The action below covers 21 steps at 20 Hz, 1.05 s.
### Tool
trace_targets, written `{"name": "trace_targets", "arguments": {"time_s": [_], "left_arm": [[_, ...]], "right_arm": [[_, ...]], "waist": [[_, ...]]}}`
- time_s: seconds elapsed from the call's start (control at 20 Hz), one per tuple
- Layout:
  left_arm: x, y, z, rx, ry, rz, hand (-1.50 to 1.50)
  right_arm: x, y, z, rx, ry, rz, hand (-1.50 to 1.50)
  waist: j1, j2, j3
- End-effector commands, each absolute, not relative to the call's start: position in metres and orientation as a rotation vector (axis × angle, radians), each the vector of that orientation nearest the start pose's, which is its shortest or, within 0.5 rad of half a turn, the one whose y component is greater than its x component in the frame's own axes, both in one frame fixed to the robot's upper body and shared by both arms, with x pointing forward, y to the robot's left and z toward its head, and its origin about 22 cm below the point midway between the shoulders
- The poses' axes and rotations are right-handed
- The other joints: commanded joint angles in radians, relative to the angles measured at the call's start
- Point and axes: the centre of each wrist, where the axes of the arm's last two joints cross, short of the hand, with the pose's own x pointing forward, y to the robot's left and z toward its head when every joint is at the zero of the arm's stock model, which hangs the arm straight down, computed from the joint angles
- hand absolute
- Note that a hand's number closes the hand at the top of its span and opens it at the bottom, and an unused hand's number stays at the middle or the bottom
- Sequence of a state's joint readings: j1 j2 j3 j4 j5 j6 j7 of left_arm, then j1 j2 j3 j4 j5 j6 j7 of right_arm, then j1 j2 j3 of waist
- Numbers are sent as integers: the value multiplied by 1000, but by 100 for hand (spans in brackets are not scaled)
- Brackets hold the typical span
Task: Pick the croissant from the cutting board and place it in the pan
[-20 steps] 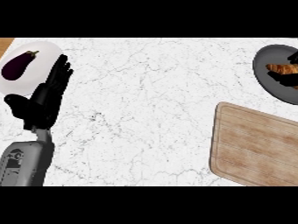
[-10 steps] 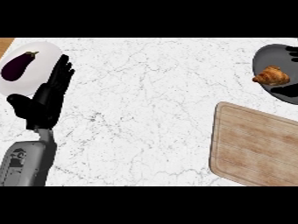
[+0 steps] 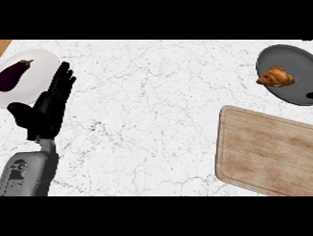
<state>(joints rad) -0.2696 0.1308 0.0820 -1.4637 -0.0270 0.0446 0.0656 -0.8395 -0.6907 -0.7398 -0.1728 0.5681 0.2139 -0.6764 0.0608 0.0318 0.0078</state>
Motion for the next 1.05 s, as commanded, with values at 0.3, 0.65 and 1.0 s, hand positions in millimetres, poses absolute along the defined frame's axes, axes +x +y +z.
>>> {"name": "trace_targets", "arguments": {"time_s": [0.3, 0.65, 1.0], "left_arm": [[304, 259, 54, 167, -1651, -49, 0], [291, 275, 42, 208, -1624, -44, 0], [300, 267, 45, 194, -1613, -46, 0]], "right_arm": [[275, -556, 77, -215, -1791, 169, -150], [236, -583, 79, -229, -1812, 152, -150], [241, -571, 63, -259, -1762, 235, -150]], "waist": [[-43, -18, -3], [-52, -26, -4], [-62, -30, -6]]}}
